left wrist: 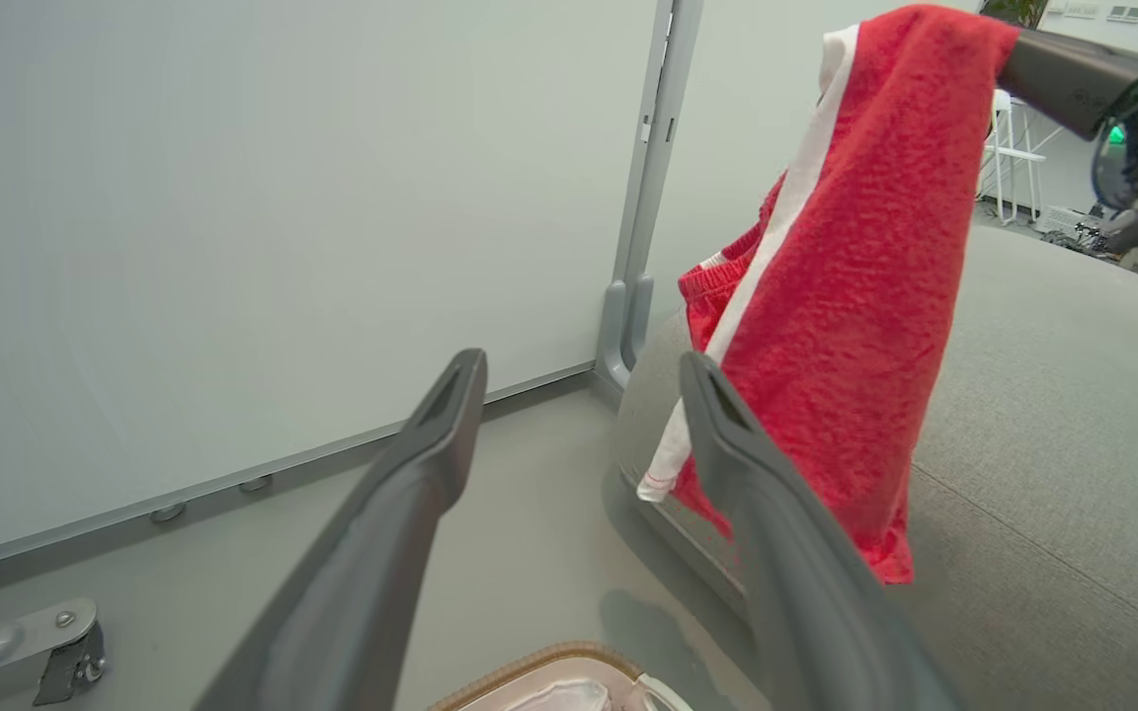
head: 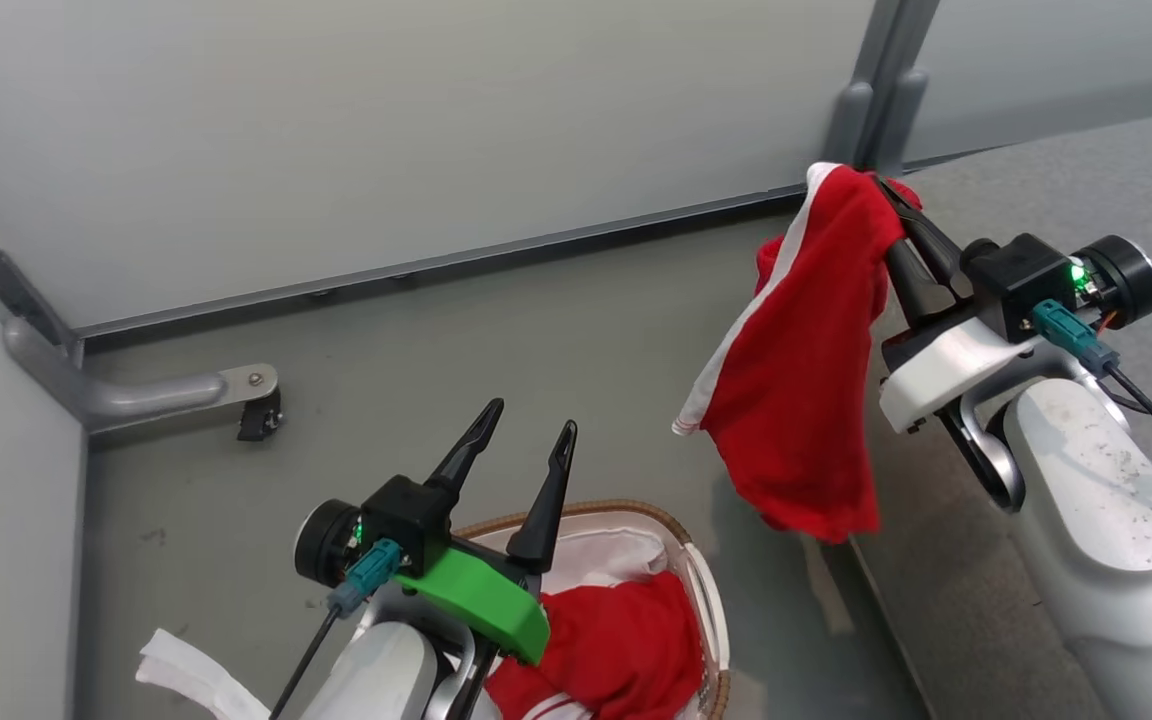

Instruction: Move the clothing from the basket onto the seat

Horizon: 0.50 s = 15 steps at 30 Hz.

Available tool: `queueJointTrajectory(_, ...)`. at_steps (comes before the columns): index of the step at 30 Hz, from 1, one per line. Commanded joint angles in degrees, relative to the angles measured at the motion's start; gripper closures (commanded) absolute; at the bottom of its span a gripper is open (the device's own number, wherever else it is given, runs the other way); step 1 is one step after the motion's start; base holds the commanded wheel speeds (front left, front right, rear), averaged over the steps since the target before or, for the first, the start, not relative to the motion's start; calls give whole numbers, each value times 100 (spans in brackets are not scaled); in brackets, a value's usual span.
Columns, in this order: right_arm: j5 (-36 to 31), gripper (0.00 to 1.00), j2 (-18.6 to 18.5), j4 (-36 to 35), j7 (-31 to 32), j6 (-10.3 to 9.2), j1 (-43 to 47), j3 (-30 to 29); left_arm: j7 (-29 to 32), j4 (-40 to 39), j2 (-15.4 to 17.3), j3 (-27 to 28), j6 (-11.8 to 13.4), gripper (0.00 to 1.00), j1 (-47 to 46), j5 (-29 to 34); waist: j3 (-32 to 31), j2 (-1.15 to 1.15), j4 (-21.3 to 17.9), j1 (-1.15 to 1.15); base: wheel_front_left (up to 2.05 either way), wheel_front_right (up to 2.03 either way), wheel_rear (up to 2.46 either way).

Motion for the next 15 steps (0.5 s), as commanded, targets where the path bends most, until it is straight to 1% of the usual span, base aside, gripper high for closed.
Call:
queueJointTrajectory(1, -39, 100, -56, -32, -14, -6, 5, -50, 3, -26, 14, -1, 13, 0, 54, 73, 141, 0, -446, 0, 0, 0, 0)
queueJointTrajectory(8, -67, 100, -148, -84, -14, -6, 72, -231, 3, -40, 17, -10, 13, 0, 19, 189, 318, 0, -1037, 0, 0, 0, 0)
queueJointTrajectory(15, -62, 100, -136, -156, -14, -6, 118, -293, 3, -58, 19, -62, 13, 0, -56, 294, 457, 0, -1362, 0, 0, 0, 0)
